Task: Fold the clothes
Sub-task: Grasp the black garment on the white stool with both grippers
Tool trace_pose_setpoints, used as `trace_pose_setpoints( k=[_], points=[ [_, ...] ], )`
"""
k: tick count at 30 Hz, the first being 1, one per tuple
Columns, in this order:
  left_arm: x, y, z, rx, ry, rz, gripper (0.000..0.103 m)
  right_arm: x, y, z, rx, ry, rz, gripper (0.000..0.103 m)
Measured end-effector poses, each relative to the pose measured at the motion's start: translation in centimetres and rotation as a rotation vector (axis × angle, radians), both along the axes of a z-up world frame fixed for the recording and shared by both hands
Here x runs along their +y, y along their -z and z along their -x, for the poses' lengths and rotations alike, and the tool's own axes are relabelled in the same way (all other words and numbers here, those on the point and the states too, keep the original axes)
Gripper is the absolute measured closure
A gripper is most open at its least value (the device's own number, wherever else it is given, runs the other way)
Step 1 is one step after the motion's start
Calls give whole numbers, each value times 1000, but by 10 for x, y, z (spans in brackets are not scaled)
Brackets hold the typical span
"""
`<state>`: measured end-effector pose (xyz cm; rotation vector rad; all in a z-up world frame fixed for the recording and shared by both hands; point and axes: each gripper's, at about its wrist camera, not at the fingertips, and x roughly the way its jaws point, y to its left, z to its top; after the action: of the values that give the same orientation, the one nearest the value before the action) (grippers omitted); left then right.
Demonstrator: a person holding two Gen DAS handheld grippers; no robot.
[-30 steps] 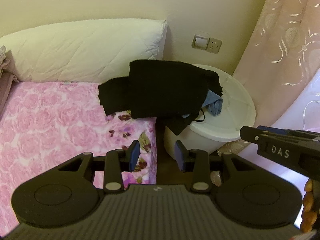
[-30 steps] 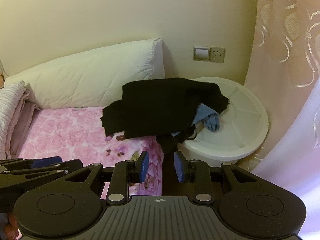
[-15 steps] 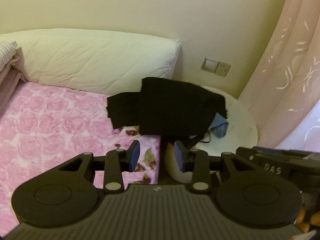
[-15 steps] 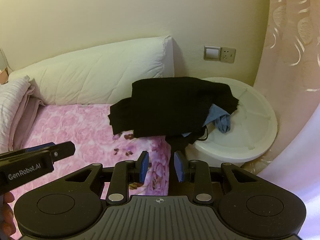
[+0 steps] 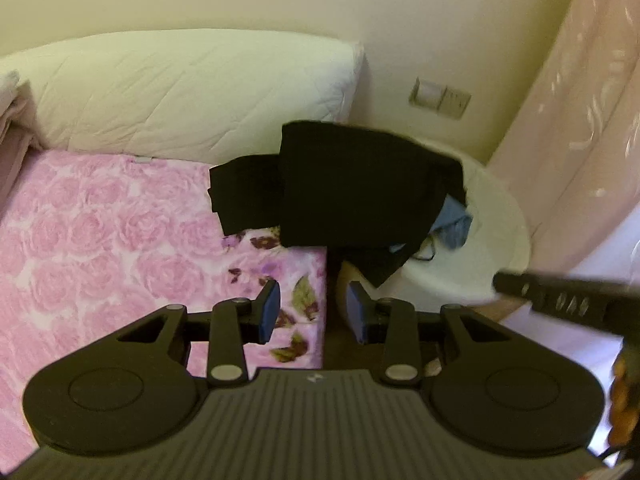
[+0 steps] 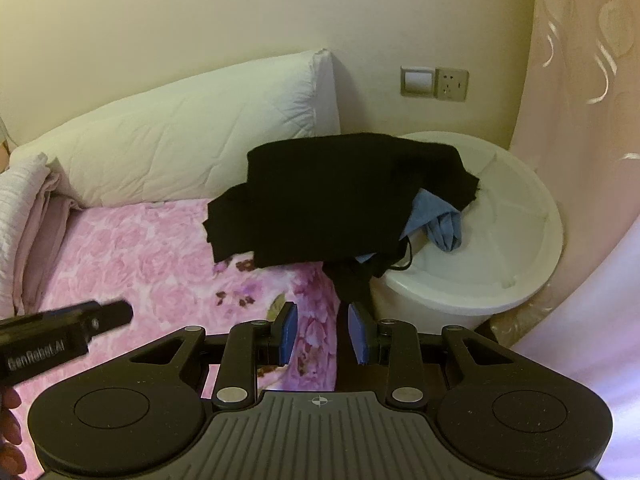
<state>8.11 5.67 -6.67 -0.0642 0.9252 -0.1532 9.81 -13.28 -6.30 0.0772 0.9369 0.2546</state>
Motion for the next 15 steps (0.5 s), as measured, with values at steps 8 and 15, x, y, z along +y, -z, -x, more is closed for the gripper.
trace_pose_setpoints(
  k=[8, 15],
  points=[
    [-23, 27, -53, 113, -18, -19, 68, -27, 27, -56, 65, 9, -46, 71],
    [-41, 57, -117, 253, -52, 99, 68, -45, 43, -110, 95, -12, -18, 71]
  ],
)
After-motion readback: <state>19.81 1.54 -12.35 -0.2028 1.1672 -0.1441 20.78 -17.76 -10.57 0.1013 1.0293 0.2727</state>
